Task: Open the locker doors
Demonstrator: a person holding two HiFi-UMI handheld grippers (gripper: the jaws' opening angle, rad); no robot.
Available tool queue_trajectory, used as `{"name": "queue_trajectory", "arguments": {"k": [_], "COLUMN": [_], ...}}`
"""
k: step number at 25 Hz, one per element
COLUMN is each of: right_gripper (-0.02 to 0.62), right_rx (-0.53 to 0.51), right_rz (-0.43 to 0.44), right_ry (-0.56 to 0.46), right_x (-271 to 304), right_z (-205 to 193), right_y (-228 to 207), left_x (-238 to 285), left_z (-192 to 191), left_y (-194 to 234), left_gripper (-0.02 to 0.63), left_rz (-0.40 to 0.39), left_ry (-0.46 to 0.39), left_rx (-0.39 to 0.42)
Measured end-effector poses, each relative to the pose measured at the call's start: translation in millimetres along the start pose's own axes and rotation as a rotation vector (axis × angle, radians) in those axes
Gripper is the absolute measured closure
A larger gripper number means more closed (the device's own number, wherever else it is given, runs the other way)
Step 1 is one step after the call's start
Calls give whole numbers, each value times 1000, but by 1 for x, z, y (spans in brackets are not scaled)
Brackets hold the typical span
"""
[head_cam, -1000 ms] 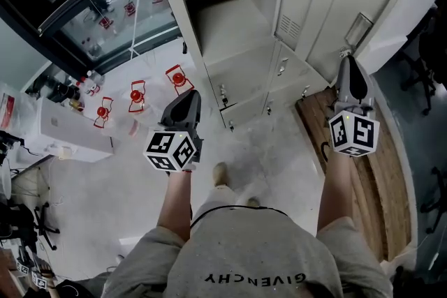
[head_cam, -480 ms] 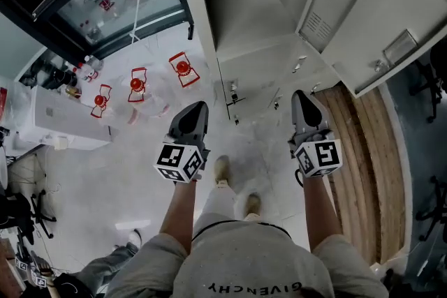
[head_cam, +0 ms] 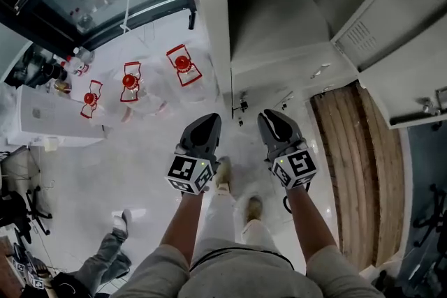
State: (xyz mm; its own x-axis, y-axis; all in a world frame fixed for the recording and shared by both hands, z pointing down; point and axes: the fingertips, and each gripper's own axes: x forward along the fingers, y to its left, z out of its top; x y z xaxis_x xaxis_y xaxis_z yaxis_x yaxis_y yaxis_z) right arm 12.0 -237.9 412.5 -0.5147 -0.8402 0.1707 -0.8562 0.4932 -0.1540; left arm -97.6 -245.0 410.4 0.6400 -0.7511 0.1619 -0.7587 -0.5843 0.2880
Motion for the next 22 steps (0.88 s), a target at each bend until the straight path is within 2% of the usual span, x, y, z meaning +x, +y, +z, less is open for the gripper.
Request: {"name": "queue_trajectory", "arguments": {"k": [5,11,22], "right_gripper": [484,440,416], "right_rx": [17,9,1], "right_rz": [48,67,62], "right_ry": [84,143,140], "right_x": [44,84,115], "right_z": [-50,-83,-94], "right_y": [-1,-4,-5], "left_x": [27,41,39], "left_z": [-29,-46,-73], "left_y": [18,27,39], "left_gripper": [607,607,607], "left_rz": [-6,2,7], "left_ry": [3,21,49], "left_rx": [-23,-76,-99]}}
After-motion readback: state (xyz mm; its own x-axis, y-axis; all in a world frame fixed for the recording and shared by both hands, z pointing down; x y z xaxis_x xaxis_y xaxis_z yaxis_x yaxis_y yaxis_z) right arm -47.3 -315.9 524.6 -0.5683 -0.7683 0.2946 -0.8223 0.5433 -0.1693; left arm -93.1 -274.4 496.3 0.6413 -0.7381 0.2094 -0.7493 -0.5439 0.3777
